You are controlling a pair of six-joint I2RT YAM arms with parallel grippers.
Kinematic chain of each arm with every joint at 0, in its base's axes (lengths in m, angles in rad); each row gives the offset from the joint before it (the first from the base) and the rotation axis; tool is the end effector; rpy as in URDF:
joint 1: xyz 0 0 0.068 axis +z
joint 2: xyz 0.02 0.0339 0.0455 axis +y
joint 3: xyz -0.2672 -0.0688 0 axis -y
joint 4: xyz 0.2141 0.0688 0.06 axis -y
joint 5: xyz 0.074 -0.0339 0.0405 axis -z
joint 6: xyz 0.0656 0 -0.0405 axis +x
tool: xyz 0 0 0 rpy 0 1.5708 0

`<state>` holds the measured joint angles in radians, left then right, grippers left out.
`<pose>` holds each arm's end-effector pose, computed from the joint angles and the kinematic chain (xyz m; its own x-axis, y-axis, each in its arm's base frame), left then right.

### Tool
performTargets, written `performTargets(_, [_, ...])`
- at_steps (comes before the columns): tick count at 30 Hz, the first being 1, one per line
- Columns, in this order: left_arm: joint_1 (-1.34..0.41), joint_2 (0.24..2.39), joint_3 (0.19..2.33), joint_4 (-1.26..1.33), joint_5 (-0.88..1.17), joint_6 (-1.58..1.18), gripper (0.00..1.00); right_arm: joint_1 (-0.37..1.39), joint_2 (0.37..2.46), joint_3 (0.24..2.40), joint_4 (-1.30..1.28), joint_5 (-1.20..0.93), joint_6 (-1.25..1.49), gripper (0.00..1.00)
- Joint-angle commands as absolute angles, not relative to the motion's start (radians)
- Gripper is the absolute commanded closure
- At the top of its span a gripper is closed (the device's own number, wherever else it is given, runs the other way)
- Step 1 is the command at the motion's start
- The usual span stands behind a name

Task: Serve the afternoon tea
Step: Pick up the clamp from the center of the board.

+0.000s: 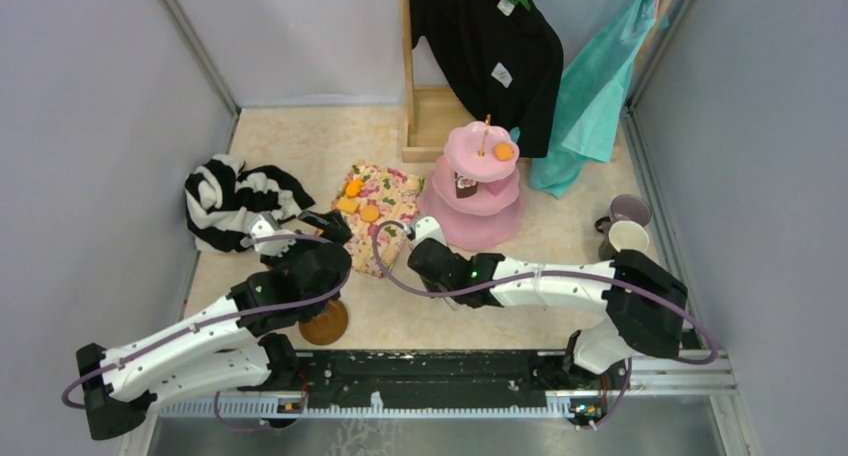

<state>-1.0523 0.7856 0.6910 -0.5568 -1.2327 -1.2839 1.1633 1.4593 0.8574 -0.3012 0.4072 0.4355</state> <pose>0.1162 -0.0788 0.2839 -0.0048 -0.6336 -0.7736 -0.3119 0.7360 -0.6009 0.1363 0.2503 0.2019 -0.5968 -0.4052 -0.6926 -0.5450 0.8382 -0.0208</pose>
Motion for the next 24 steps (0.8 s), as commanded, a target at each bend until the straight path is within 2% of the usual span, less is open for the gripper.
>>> performTargets(1, [-1.057,0.753,0.688,-0.745,-1.309,-1.489,0.02,1.168,1.462,0.956,-0.290,0.423,0.398,0.72])
performTargets(12, [-1.057,0.781,0.741,-0.909,-1.363,-1.685,0.01,1.052,1.674,1.162,-0.255,0.277,0.340,0.68])
performTargets(24, [-1.055,0.781,0.752,-0.913,-1.389,-1.730,0.01,0.997,1.890,1.347,-0.279,0.207,0.321,0.62])
